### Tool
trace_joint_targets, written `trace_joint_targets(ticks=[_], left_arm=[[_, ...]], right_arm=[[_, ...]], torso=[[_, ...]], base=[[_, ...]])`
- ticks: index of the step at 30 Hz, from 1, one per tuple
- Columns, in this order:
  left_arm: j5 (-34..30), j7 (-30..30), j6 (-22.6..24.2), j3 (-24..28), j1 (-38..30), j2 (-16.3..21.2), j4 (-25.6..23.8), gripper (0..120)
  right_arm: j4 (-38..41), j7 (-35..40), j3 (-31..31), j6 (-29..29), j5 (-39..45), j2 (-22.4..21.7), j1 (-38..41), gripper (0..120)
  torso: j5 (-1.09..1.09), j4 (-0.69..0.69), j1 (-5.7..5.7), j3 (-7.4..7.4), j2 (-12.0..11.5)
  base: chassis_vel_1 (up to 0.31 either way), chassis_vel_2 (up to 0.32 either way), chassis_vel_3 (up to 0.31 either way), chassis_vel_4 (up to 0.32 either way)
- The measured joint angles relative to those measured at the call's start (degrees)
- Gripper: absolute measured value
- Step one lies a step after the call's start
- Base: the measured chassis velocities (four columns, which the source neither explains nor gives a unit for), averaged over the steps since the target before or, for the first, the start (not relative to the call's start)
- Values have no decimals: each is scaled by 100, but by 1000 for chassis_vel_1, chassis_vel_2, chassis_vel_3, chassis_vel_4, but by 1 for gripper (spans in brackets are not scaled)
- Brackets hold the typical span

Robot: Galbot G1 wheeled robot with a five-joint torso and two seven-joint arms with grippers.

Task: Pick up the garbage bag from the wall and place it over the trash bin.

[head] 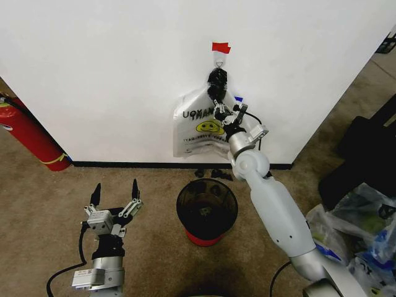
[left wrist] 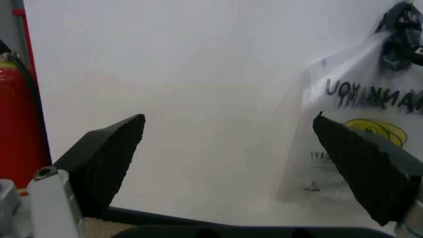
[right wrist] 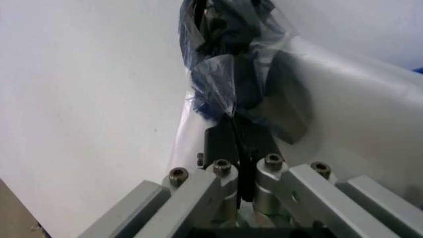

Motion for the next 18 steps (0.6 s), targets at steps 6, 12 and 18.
trace_joint_targets(ticks=[6, 12, 18], left_arm=[[5, -1, 0, 17, 16, 1, -17, 100], [8, -4, -2, 25, 30, 9, -37, 100], [6, -13, -9, 43, 7, 9, -26, 100]], right_arm=[[314, 10, 59, 28, -89, -130, -315, 0], [703, 6, 52, 71, -233, -379, -804, 0], [1148, 0, 82, 116, -411, -542, -1377, 0]], torso=[[0, 0, 0, 0, 0], [1, -1, 0, 0, 0], [0, 0, 0, 0, 1]], base=[[0, 0, 0, 0], [0, 0, 0, 0], [0, 0, 0, 0]])
